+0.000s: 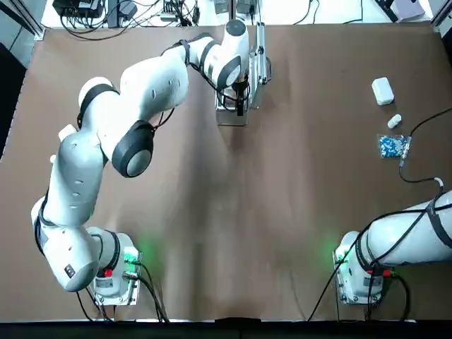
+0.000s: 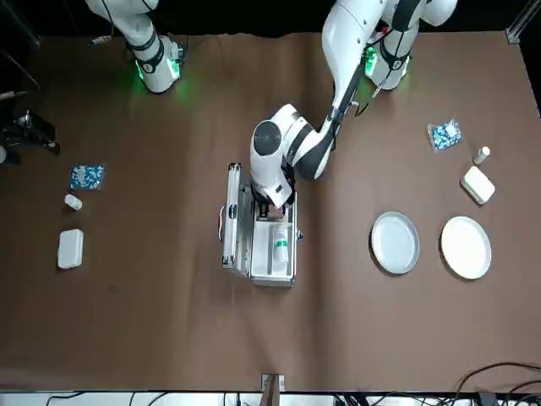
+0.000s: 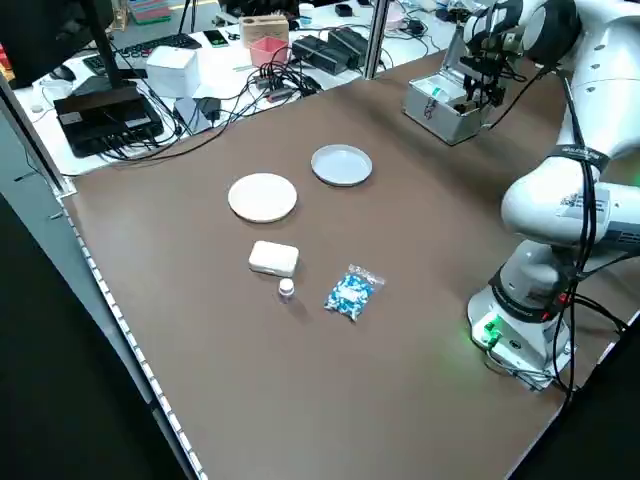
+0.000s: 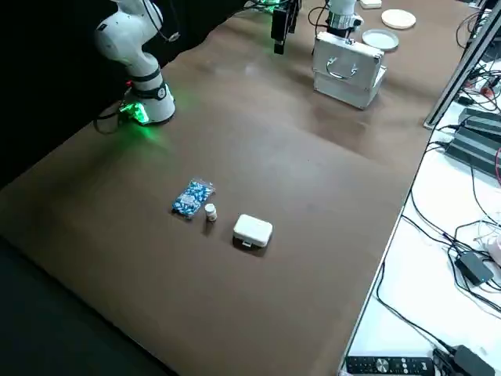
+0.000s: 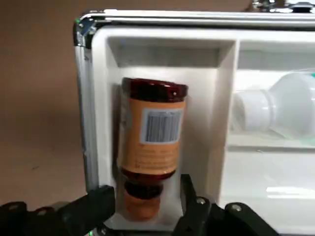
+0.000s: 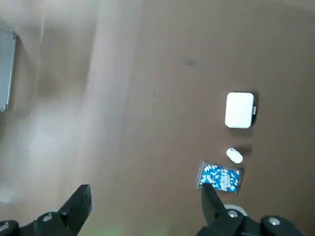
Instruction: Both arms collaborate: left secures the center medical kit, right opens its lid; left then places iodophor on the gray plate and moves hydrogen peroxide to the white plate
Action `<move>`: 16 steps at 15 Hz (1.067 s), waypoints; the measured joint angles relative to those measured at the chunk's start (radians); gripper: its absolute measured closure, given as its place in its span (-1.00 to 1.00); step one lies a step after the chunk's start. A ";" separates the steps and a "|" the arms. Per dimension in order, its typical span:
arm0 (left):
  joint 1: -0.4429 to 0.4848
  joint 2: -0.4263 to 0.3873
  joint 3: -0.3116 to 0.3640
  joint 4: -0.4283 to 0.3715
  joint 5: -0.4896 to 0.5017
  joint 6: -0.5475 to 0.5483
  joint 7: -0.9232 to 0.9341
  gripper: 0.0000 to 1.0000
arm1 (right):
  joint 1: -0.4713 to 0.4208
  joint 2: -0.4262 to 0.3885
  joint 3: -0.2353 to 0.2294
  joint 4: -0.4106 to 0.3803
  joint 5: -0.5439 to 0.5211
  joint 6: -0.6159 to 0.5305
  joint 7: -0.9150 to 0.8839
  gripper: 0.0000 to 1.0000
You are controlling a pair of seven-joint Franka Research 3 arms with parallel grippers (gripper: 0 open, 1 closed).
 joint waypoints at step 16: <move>-0.002 0.025 0.006 0.014 0.004 0.039 0.007 -0.24 | 0.004 0.000 0.001 0.000 0.000 0.000 0.000 -0.97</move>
